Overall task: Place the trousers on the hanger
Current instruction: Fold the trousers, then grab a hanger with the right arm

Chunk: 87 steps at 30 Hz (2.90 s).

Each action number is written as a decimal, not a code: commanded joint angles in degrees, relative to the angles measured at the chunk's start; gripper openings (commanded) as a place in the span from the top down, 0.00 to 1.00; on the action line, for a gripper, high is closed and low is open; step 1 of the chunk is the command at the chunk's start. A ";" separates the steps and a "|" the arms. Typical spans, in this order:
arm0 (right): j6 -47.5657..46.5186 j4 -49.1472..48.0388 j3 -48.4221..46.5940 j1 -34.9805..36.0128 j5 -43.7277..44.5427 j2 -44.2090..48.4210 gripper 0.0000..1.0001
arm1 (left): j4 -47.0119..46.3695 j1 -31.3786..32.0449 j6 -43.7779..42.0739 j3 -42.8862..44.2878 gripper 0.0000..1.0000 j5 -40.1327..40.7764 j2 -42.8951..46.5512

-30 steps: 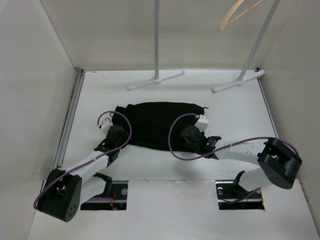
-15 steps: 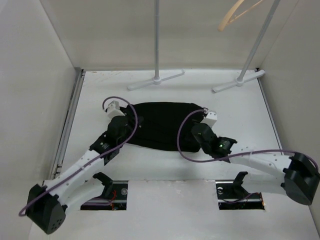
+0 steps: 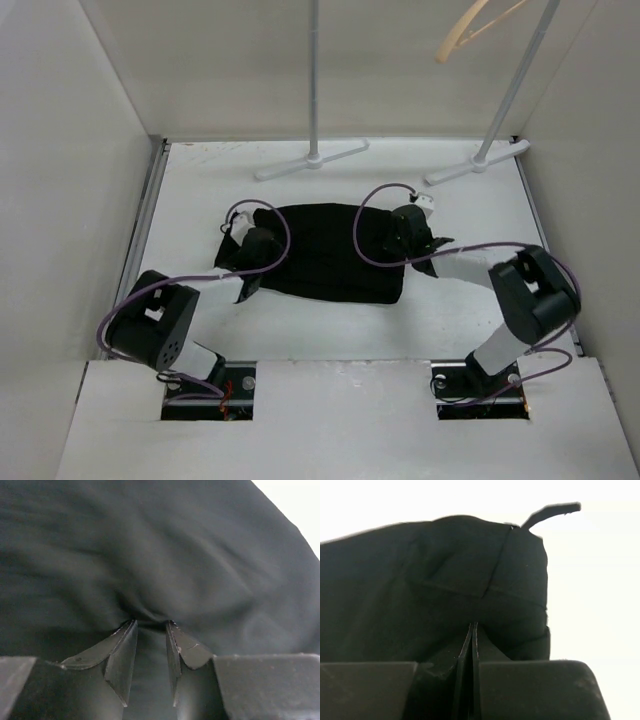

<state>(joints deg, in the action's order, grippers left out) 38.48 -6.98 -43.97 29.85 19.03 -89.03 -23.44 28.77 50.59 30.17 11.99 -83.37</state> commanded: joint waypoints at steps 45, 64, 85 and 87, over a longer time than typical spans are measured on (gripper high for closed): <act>-1.66 22.62 -84.52 -26.89 -23.51 -6.58 0.24 | 4.81 12.84 -5.68 -9.17 0.41 -1.70 31.17; 11.43 14.63 -96.74 -31.74 -34.76 -21.61 0.26 | 4.11 13.02 -5.94 -8.11 0.41 -3.55 26.60; 19.27 4.61 -106.50 -32.44 -40.73 -28.30 0.80 | 4.11 11.52 -5.68 -8.99 0.41 -3.90 26.60; 19.35 3.65 -106.50 -32.44 -42.05 -27.78 0.81 | 4.11 11.52 -5.59 -9.25 0.41 -3.90 26.77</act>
<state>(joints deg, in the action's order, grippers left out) 57.71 3.55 -147.65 -2.57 -20.10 -120.03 -17.37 40.75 45.45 19.79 8.36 -57.28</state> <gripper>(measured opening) 0.196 0.589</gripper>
